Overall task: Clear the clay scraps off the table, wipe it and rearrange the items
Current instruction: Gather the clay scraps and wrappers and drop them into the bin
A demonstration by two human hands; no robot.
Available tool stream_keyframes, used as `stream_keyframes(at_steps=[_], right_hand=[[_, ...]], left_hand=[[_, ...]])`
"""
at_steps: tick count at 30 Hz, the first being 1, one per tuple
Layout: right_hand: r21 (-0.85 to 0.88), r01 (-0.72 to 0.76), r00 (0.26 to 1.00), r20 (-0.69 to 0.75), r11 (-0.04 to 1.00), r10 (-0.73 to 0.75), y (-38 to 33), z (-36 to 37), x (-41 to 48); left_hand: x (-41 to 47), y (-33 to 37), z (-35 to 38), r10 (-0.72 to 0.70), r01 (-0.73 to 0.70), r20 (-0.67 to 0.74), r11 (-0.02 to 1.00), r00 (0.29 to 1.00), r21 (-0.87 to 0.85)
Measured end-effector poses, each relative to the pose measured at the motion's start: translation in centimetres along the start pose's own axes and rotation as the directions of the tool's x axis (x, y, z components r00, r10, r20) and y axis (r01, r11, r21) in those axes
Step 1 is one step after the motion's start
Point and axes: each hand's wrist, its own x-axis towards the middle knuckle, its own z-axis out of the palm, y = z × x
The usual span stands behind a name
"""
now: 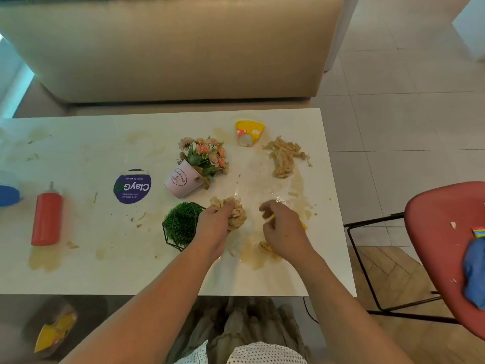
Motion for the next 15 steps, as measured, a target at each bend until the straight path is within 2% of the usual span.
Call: stream_keyframes(at_steps=[1,3,5,8,12,15], right_hand=[[-0.171,0.017,0.998,0.07,0.985,-0.005,1.0,0.5,-0.5],[-0.452,0.043,0.984,0.174,0.891,0.04,2.4,2.0,-1.8],[-0.607,0.063,0.983,0.177,0.793,0.057,2.7,3.4,-2.8],[-0.657,0.065,0.99,0.138,0.751,0.035,2.5,4.9,-3.2],[-0.67,0.06,0.979,0.186,0.74,0.088,2.2,6.8,-3.1],[-0.627,0.095,0.976,0.211,0.773,0.051,2.1,7.6,-2.1]], left_hand=[[-0.1,-0.1,-0.1,0.011,-0.011,0.008,1.0,1.0,0.014],[-0.1,-0.4,-0.5,0.03,-0.031,0.019,0.999,0.999,0.034],[0.0,-0.6,-0.6,0.041,-0.042,0.016,0.997,0.999,0.058],[0.0,-0.8,-0.6,0.041,-0.042,0.014,0.995,0.999,0.088],[0.1,-1.2,-1.2,0.024,-0.023,-0.009,0.992,1.0,0.121],[0.2,-1.0,-1.4,0.031,-0.028,-0.016,0.992,0.999,0.127]])
